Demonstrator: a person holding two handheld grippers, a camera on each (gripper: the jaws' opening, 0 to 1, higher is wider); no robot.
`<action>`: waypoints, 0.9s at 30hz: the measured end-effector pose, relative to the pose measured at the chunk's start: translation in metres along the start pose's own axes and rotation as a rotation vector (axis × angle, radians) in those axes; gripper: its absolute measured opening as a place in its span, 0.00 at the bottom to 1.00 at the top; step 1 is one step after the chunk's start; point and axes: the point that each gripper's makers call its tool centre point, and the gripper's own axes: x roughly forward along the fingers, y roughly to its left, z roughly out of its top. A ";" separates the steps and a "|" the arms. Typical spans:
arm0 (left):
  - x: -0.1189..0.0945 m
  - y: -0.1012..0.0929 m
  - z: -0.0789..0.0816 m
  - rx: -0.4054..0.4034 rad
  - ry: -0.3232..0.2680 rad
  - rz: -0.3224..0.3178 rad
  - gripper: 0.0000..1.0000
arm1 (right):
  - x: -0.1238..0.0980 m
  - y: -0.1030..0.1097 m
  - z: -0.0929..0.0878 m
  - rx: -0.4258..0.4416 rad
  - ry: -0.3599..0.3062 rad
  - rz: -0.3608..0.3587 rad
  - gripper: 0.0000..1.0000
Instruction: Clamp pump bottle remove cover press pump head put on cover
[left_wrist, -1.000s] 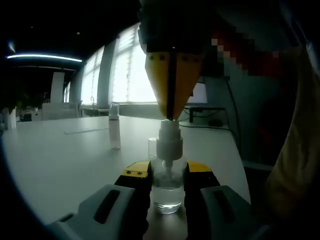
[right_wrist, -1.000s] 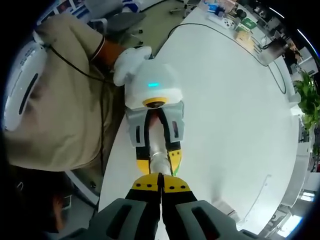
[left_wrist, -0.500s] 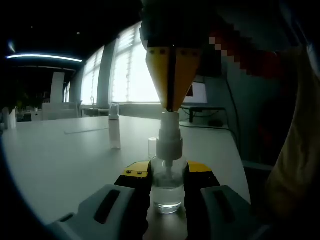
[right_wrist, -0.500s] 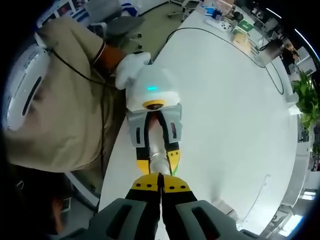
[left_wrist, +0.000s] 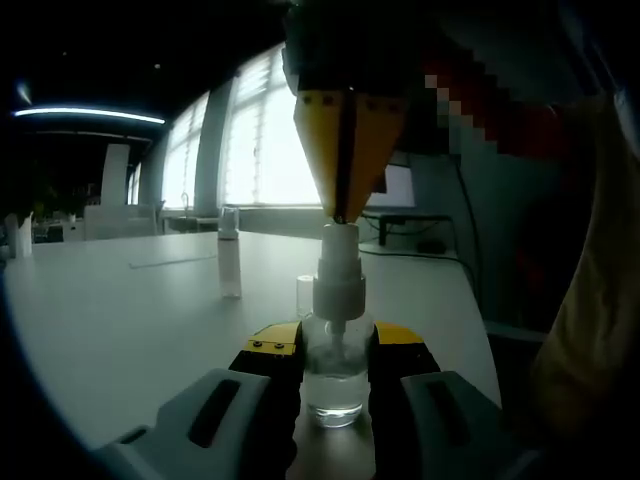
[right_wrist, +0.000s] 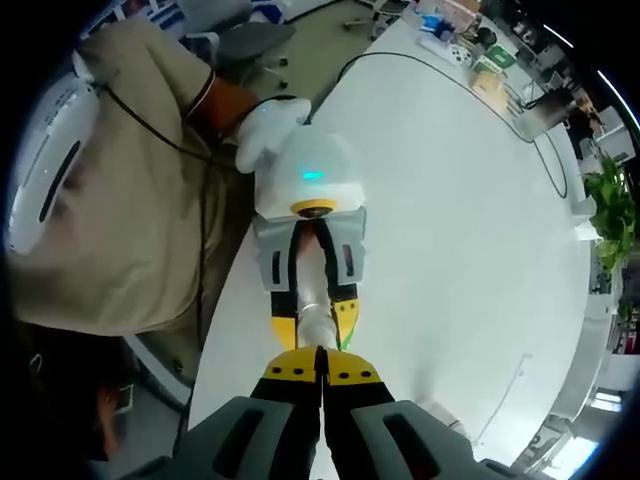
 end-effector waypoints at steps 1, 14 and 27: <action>0.000 0.000 0.000 0.001 0.000 0.000 0.16 | 0.000 0.000 0.000 0.002 -0.001 0.000 0.00; 0.000 -0.001 0.000 0.000 0.000 0.000 0.16 | 0.003 0.000 -0.001 0.018 -0.005 0.005 0.00; 0.000 0.000 0.000 0.001 0.001 0.000 0.16 | 0.007 0.001 -0.001 0.053 -0.011 0.020 0.00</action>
